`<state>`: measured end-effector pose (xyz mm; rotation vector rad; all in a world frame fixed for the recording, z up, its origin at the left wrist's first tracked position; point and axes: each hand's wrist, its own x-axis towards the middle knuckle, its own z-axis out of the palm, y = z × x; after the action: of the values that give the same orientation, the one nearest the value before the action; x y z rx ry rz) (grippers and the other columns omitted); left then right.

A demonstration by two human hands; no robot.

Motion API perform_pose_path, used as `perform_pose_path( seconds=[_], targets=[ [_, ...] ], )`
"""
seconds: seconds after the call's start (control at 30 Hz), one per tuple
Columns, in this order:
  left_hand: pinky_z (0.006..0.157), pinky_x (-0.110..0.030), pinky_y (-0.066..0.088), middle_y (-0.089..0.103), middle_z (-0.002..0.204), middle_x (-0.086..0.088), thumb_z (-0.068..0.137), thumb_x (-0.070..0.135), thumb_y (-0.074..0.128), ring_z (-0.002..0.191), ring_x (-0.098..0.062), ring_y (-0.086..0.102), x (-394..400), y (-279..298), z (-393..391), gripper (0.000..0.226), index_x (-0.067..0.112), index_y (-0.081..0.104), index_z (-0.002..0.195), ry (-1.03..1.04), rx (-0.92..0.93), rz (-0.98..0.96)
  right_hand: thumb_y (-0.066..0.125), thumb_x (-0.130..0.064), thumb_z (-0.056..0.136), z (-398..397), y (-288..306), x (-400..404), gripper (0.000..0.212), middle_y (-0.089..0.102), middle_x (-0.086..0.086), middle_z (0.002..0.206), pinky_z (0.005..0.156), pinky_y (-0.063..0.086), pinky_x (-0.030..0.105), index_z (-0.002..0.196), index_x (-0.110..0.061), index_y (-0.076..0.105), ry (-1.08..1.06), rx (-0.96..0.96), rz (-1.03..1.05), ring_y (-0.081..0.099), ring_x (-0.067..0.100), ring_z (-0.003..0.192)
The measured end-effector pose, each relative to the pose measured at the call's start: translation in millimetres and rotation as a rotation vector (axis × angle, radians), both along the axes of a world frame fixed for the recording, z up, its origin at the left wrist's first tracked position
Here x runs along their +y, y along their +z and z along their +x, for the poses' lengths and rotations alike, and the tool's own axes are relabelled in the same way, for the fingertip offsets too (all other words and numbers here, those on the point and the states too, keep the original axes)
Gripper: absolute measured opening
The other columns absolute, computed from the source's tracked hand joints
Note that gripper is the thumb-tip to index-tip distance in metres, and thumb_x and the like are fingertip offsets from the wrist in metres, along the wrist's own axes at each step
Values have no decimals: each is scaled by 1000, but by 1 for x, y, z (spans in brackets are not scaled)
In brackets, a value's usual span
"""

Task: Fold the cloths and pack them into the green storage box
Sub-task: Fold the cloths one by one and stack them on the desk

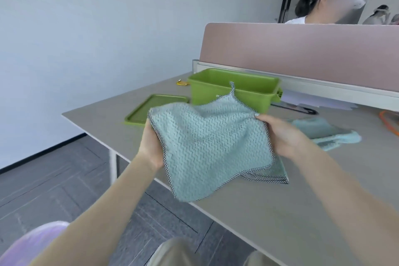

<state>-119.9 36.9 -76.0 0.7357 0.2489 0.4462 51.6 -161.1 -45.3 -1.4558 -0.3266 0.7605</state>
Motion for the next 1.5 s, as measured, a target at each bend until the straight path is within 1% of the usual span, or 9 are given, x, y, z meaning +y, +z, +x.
perform_pose_path(
  seconds=[0.33,0.53,0.67,0.97,1.1,1.2,1.27,1.37,1.5],
  targets=[
    [101,-48,40,55,131,-21,76,77,38,123,-34,52,15,-19,-36,94,-1,49,128,-47,-62,-279,45,-19,86,-5,-25,20,16,54,9,69,59,41,29,71,-12,48,-80,115,-89,51,22,59],
    [69,-26,58,71,99,-7,91,23,53,82,-15,69,15,-32,-54,31,5,61,114,-148,464,354,57,-33,87,-15,-30,29,25,70,8,58,66,49,34,78,-10,61,78,-6,-283,64,24,65],
    [51,-20,55,69,80,-3,94,11,49,56,-7,66,16,-28,-58,17,7,62,104,-11,533,462,59,-28,89,-14,-32,27,21,72,12,97,82,50,37,99,-11,66,170,-77,-263,65,24,87],
    [60,-24,58,75,82,-4,91,11,49,69,-14,71,29,11,-65,21,10,64,106,-55,363,502,67,-16,75,-12,-20,9,35,70,7,107,74,56,25,109,-11,62,463,-313,-157,68,16,95],
    [67,-27,59,74,95,-7,70,17,71,81,-16,71,44,33,-84,32,10,71,101,-94,144,586,92,-38,33,-2,-14,2,62,75,5,93,66,56,22,88,-14,76,375,-291,139,71,15,85],
    [63,-20,55,74,78,1,77,7,64,72,-10,68,51,43,-94,17,17,75,69,-5,125,856,91,-35,40,2,-10,-3,44,76,2,85,63,57,25,77,-17,78,309,-297,273,72,13,78],
    [66,-16,51,66,67,9,85,-15,40,69,-5,61,55,44,-92,56,24,66,53,112,202,1096,70,-10,76,-2,-10,0,11,76,-1,82,63,57,29,73,-18,77,248,-342,264,72,11,76],
    [67,-11,40,59,70,15,69,-13,30,71,1,51,57,43,-88,54,28,60,51,298,223,1398,46,12,87,-8,-15,8,51,75,-11,80,68,59,24,66,-23,76,129,-474,241,70,5,74],
    [72,-4,32,47,80,16,65,-13,30,84,13,46,56,35,-85,41,19,56,66,618,198,1712,48,17,83,-22,-15,11,44,70,-24,89,79,42,0,75,-16,76,17,-796,195,60,-18,84]
  ],
)
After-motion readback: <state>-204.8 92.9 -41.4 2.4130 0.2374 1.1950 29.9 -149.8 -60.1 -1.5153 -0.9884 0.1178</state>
